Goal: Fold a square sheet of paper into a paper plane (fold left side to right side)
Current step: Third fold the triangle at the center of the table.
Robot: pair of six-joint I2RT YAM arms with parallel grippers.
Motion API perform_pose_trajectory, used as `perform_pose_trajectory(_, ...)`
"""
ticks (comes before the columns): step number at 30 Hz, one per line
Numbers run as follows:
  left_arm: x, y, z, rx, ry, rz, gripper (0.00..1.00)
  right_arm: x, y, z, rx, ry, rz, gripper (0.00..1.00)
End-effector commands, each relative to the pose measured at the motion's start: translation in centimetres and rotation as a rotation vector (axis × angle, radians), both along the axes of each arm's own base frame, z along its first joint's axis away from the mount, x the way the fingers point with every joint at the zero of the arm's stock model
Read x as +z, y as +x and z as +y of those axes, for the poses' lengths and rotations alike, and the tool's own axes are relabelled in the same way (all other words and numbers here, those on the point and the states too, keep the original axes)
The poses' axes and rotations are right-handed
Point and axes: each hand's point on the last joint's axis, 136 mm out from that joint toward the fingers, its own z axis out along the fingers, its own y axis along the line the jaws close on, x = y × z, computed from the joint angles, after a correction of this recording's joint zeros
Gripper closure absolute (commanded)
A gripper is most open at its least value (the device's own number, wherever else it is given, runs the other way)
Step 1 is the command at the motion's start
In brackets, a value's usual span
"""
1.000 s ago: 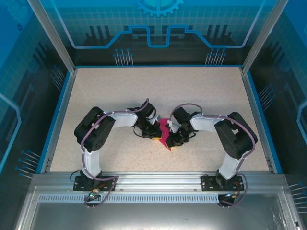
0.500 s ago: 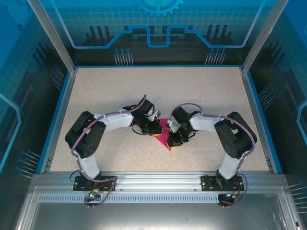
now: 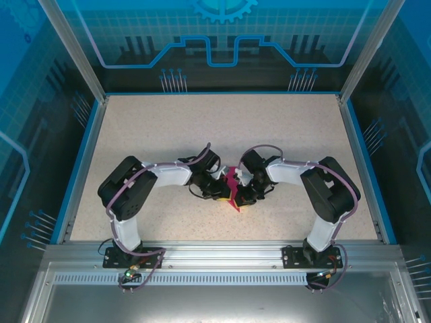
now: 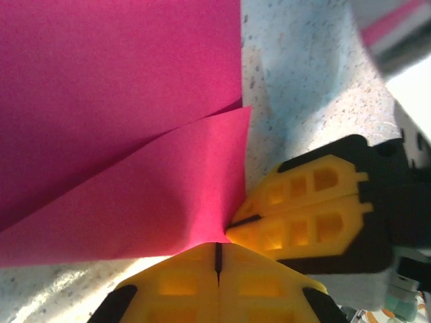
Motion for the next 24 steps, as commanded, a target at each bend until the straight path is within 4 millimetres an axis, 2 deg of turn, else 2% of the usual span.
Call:
perform_pose_trajectory(1,-0.7,-0.1,-0.4,-0.007,-0.004,0.022,0.96,-2.8,-1.0,-2.4,0.004,-0.166,0.023,0.99)
perform_pose_trajectory(13,-3.6,0.8,2.1,0.009,0.152,-0.045,0.97,-3.1,-1.1,-3.2,0.011,-0.206,0.020,0.99)
perform_pose_trajectory(24,-3.5,3.2,6.4,0.053,0.240,-0.097,0.97,-3.1,-1.2,-3.4,0.012,-0.216,0.021,0.99)
